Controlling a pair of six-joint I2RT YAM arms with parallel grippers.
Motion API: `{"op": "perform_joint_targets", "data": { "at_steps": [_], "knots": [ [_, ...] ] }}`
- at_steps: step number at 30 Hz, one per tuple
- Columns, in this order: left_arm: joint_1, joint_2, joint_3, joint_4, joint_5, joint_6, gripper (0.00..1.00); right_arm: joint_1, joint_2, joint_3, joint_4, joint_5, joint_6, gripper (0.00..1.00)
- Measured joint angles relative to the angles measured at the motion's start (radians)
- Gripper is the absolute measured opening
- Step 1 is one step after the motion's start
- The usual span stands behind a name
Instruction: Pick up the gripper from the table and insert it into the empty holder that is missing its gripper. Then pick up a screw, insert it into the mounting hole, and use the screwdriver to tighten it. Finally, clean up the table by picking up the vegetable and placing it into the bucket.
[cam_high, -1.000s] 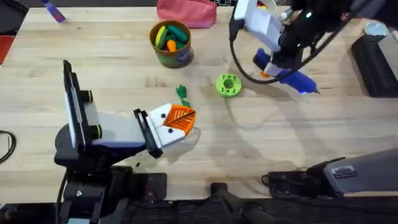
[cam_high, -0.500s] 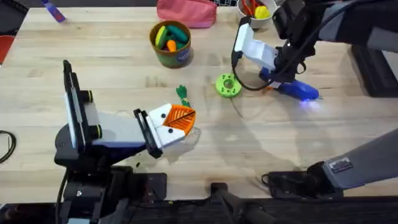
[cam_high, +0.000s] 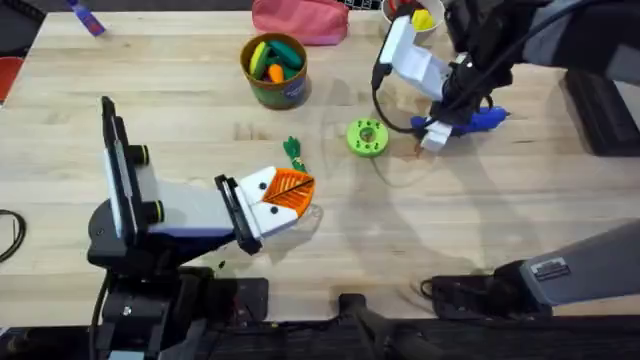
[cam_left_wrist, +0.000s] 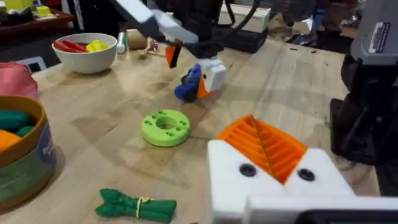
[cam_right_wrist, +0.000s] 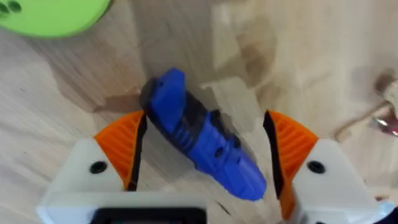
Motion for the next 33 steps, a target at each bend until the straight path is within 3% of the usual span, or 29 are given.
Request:
{"op": "perform_joint_targets", "data": {
  "at_steps": [4, 5, 10, 11, 20, 24, 28, 33],
  "knots": [
    [0.000, 0.000, 0.000, 0.000, 0.000, 0.001, 0.014, 0.004, -0.080, 0.000, 0.000, -0.010, 0.061, 0.992],
    [0.000, 0.000, 0.000, 0.000, 0.000, 0.005, 0.074, 0.005, -0.107, 0.000, 0.000, -0.011, 0.076, 0.991],
    [0.000, 0.000, 0.000, 0.000, 0.000, 0.003, 0.854, 0.014, -0.259, 0.000, 0.001, -0.017, 0.178, 0.991],
    [0.000, 0.000, 0.000, 0.000, 0.000, 0.001, 0.952, 0.015, -0.289, 0.000, 0.005, -0.018, 0.206, 0.991],
    [0.000, 0.000, 0.000, 0.003, -0.002, 0.003, 0.986, 0.017, -0.519, 0.000, 0.069, -0.024, 0.644, 0.993],
    [0.000, 0.000, -0.002, 0.042, -0.038, -0.006, 0.986, 0.017, -0.598, 0.000, 0.040, -0.025, 0.850, 0.993],
    [0.002, 0.000, 0.001, 0.055, -0.163, -0.119, 0.985, 0.017, -0.664, 0.000, 0.002, -0.025, 1.014, 0.992],
    [0.017, 0.000, 0.080, -0.075, -0.367, -0.189, 0.985, 0.017, -0.728, 0.000, -0.121, -0.028, 1.113, 0.992]
  ]
}}
